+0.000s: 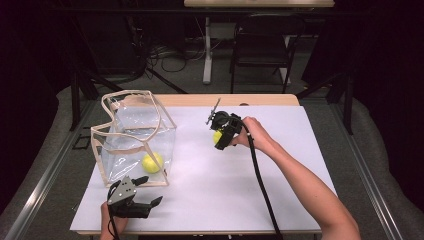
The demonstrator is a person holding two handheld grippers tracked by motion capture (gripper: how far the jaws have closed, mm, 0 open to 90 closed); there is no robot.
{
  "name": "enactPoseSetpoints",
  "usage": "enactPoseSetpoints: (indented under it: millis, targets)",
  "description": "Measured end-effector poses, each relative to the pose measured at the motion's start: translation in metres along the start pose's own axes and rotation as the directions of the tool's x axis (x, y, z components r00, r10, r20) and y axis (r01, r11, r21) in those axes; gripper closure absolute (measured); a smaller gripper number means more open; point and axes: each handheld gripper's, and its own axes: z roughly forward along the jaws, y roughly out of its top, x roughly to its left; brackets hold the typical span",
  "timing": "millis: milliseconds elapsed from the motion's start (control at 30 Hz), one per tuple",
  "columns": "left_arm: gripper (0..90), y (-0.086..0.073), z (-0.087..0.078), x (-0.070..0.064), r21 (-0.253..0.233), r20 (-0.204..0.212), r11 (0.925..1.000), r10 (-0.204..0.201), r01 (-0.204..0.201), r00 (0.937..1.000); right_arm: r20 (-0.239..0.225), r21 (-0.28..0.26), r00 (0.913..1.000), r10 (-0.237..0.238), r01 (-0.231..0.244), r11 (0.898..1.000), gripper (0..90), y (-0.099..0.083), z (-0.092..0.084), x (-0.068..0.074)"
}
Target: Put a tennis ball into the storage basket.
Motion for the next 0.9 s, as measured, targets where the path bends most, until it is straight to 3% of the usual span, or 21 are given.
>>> enactPoseSetpoints:
  millis: [900]
  targets:
    - [15.9, 0.000, 0.000, 0.000, 0.001, 0.000, 1.0000, 0.001, -0.001, 1.0000, 0.024, -0.033, 0.9989, -0.039, 0.040, 0.999, 25.5, 0.024, -0.020, -0.001]
